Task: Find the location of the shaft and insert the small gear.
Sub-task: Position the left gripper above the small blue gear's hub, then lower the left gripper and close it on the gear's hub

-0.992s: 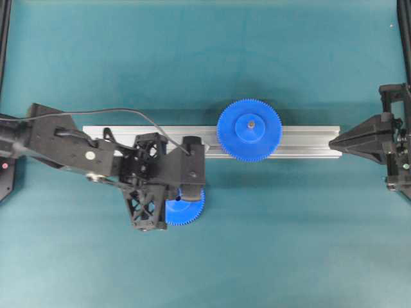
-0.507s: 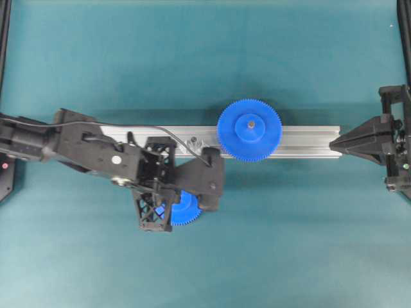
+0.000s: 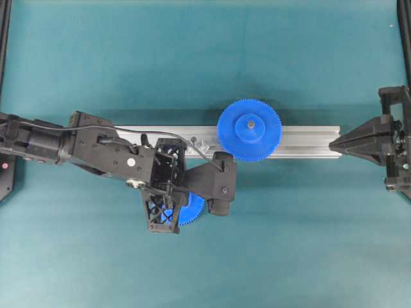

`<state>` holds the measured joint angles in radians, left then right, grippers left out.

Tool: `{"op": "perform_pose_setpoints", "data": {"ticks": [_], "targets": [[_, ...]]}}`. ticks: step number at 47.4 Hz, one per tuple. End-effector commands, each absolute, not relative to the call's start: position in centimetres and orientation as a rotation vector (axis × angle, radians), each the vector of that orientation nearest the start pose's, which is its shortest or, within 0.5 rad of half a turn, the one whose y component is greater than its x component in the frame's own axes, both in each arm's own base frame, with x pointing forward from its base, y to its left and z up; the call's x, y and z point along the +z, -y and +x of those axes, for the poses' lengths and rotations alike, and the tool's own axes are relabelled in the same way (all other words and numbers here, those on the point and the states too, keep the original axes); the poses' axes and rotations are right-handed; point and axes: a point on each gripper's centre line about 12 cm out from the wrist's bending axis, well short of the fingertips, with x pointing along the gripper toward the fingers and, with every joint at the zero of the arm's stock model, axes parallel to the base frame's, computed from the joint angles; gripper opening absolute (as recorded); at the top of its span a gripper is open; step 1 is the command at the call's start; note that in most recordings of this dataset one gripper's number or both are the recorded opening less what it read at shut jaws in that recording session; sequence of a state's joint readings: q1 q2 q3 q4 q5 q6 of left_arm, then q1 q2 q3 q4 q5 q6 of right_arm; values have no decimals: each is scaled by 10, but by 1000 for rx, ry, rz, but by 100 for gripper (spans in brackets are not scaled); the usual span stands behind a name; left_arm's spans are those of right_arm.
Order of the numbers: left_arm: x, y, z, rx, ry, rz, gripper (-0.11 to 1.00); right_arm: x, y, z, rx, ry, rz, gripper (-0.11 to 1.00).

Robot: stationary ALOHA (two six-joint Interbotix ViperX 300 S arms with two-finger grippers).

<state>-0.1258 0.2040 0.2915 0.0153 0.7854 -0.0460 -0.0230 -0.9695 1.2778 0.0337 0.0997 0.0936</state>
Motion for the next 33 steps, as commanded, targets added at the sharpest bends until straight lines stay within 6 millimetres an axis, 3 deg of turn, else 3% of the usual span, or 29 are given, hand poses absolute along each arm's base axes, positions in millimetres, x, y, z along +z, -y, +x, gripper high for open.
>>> {"op": "perform_pose_setpoints", "data": {"ticks": [1, 33], "targets": [[164, 53, 417, -74, -1263, 51, 0, 211, 4, 183, -50, -394, 142, 3], [162, 54, 419, -54, -1267, 25, 0, 209, 4, 181, -60, -397, 190, 3]]}}
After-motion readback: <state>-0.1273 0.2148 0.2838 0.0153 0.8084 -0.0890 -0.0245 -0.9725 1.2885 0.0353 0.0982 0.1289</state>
